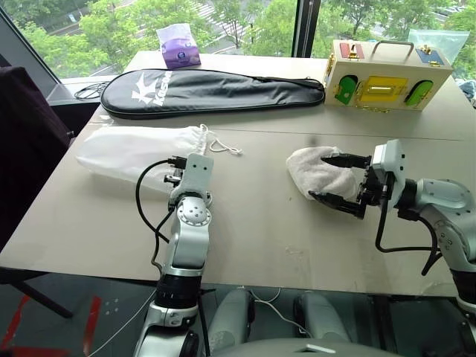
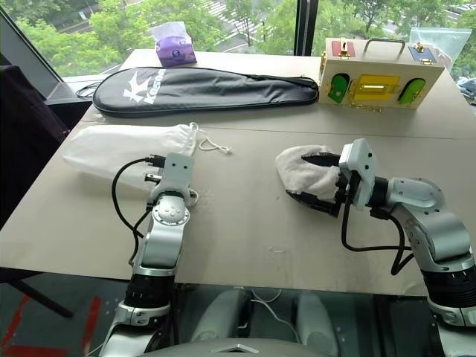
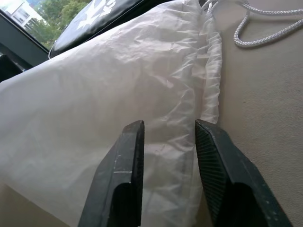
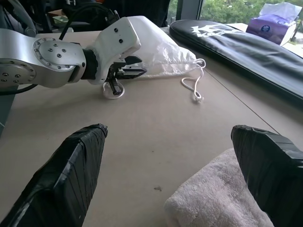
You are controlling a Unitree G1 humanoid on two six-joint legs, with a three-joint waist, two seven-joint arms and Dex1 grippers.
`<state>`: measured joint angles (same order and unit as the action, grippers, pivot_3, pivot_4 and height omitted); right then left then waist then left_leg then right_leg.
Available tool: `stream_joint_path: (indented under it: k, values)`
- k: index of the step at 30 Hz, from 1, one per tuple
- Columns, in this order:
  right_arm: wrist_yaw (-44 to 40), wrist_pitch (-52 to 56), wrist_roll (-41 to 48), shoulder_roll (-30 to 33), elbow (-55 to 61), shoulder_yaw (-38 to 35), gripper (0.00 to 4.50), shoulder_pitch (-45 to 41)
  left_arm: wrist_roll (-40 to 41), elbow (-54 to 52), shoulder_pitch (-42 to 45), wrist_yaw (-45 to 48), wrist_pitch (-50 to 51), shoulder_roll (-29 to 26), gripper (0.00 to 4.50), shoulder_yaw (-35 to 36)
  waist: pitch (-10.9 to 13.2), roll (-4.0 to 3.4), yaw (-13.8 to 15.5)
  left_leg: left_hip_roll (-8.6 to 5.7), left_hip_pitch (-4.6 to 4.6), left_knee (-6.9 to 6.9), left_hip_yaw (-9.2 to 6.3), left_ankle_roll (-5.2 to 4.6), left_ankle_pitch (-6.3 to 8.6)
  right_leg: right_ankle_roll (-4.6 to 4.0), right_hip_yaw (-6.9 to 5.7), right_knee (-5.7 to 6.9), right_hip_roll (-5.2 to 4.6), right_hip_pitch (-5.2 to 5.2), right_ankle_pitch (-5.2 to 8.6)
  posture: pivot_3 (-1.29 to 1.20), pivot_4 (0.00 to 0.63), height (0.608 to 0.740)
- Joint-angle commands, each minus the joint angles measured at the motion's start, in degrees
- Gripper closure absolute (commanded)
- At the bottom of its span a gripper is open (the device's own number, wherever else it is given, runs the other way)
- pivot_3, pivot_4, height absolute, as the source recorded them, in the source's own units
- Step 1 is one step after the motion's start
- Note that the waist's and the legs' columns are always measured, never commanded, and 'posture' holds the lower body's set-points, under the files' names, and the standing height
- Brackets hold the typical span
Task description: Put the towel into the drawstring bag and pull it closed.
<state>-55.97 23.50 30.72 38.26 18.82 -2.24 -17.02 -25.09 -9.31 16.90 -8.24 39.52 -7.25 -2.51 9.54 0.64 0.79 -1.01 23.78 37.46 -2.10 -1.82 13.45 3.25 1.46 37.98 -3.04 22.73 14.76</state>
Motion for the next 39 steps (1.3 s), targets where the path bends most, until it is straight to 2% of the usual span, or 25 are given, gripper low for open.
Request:
stream_joint_path:
  k: [1,9,14,18,23,28,29,30,31,35,39]
  values:
    - [-0.2,-1.3,0.5,0.3,0.5,-1.8,0.00,0.0,-1.0,-1.2,-0.5,-1.2,-1.0,-0.5,4.41,0.4,0.0,0.00,0.0,0.00,0.00,0.00,0.00,0.00,0.00,0.00,0.00,0.00,0.00,0.00,0.00,0.00,0.150,0.740]
    - [-0.1,-1.9,0.5,0.3,-0.1,-2.2,0.00,0.3,-1.8,-2.7,-0.5,-2.8,-4.8,-1.8,4.41,0.6,0.0,0.00,0.0,0.00,0.00,0.00,0.00,0.00,0.00,0.00,0.00,0.00,-0.02,0.00,0.00,0.00,0.150,0.740]
    - [0.4,-2.4,0.5,0.3,-1.2,-3.0,0.00,0.2,-1.8,-7.0,1.7,-0.3,-11.4,-4.6,4.41,-1.4,0.0,0.02,0.0,0.00,0.02,0.00,-0.01,0.00,0.00,0.00,0.00,-0.01,-0.05,0.00,0.00,0.00,0.150,0.740]
    - [1.8,-1.7,1.2,-0.3,-2.4,-4.2,0.00,-1.1,-3.5,-12.8,3.8,4.3,-14.7,-9.0,4.41,-3.3,0.0,0.01,0.0,0.00,0.02,0.00,0.00,0.01,0.00,-0.01,0.02,-0.01,-0.08,0.00,0.00,0.00,0.150,0.740]
    - [2.5,-2.2,0.7,-0.7,-3.3,-3.9,0.00,-1.5,-5.2,-17.8,6.2,9.6,-14.4,-13.3,4.41,-3.0,0.0,0.00,-0.1,0.01,-0.02,-0.03,0.04,0.00,0.00,-0.01,0.05,-0.01,-0.05,0.01,0.00,0.00,0.150,0.740]
    - [3.5,-2.4,0.5,-2.1,-3.1,-3.4,0.00,-1.8,-4.1,-15.7,-0.3,13.6,-7.9,-11.8,4.41,-2.9,0.0,-0.08,-0.2,0.02,-0.02,-0.04,0.06,0.00,0.00,-0.01,0.05,-0.01,0.01,0.00,0.00,0.00,0.150,0.740]
    - [3.7,-2.4,0.4,-2.3,-3.0,-3.3,0.00,-1.8,-3.9,-14.7,-1.2,13.9,-7.3,-11.4,3.91,-2.9,0.0,-0.07,-0.2,0.02,-0.06,-0.04,0.12,0.00,0.00,0.00,0.10,-0.01,0.03,-0.01,0.00,0.00,0.150,0.740]
    - [3.8,-2.4,0.3,-2.5,-2.8,-3.1,0.00,-1.7,-4.7,-13.3,-1.4,13.4,-7.5,-11.4,3.76,-3.4,0.0,-0.04,-0.2,0.02,-0.06,-0.04,0.12,-0.01,0.00,0.00,0.11,-0.01,0.04,0.00,0.00,0.00,0.150,0.740]
    - [3.8,-2.3,0.2,-2.6,-2.6,-3.1,0.00,-1.6,-5.3,-12.1,-1.4,12.9,-8.0,-11.2,3.17,-3.9,0.0,-0.03,-0.1,0.02,-0.02,-0.04,0.05,-0.01,0.00,0.00,0.03,-0.01,0.10,0.02,0.00,0.00,0.150,0.740]
    - [3.7,-2.0,0.3,-2.5,-2.4,-3.2,0.00,-1.7,-5.0,-4.9,0.3,9.3,-8.3,-7.3,1.34,-5.2,0.0,-0.01,0.2,-0.02,0.01,0.04,-0.09,-0.01,-0.01,0.00,-0.10,0.02,0.16,-0.03,0.00,0.00,0.150,0.740]
    - [3.4,-1.3,0.9,-2.0,-2.0,-3.5,0.00,-2.1,-6.0,-0.6,1.6,5.1,-7.3,-4.1,1.34,-4.6,0.0,0.00,-0.1,-0.12,0.02,0.06,-0.04,-0.02,-0.01,0.02,-0.03,0.01,0.06,-0.03,-0.01,0.00,0.150,0.740]
